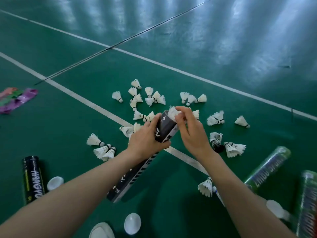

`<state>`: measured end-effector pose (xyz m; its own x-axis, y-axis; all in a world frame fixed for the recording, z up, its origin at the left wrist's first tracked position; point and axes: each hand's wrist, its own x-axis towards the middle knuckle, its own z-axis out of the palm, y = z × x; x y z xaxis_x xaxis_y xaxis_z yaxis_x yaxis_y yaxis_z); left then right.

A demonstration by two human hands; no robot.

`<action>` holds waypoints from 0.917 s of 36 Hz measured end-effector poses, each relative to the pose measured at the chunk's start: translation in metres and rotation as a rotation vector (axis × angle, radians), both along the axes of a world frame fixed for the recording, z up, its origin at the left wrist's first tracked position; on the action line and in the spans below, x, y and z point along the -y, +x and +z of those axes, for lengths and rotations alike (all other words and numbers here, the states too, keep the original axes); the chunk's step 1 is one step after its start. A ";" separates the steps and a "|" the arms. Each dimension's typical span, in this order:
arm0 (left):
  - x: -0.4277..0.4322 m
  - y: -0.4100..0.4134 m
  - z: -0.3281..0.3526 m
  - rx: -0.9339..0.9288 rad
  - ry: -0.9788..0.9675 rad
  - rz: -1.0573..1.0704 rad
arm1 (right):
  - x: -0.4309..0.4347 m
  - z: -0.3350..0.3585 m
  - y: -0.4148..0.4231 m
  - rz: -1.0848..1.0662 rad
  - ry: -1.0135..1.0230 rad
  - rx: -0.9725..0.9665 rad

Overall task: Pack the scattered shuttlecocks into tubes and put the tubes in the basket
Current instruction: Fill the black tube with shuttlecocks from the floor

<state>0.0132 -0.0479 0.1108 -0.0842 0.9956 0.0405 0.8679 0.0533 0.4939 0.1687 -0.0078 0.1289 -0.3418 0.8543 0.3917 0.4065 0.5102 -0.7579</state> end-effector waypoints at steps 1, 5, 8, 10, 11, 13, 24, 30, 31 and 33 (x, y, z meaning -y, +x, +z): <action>0.008 0.002 0.008 0.013 0.006 0.001 | 0.009 0.010 0.002 0.028 -0.021 0.012; 0.036 0.010 0.025 0.103 0.031 0.010 | 0.041 0.040 0.006 0.139 -0.030 0.187; 0.055 0.015 0.021 0.185 0.023 0.026 | 0.061 0.055 0.006 0.190 -0.081 0.367; 0.066 0.018 0.015 0.224 -0.007 0.057 | 0.071 0.059 0.006 0.225 -0.166 0.449; 0.070 0.019 0.011 0.240 -0.015 0.058 | 0.074 0.060 0.006 0.237 -0.206 0.479; 0.075 0.020 0.001 0.251 -0.035 0.043 | 0.081 0.061 0.006 0.255 -0.286 0.531; 0.074 0.023 -0.024 0.240 -0.038 -0.023 | 0.071 0.037 -0.002 0.327 -0.421 0.687; 0.073 0.017 -0.022 0.281 -0.060 -0.006 | 0.070 0.045 -0.008 0.206 -0.566 0.477; 0.073 0.017 -0.022 0.290 -0.063 -0.001 | 0.073 0.044 -0.009 0.178 -0.537 0.430; 0.075 0.015 -0.020 0.301 -0.056 0.018 | 0.077 0.036 -0.007 0.131 -0.436 0.358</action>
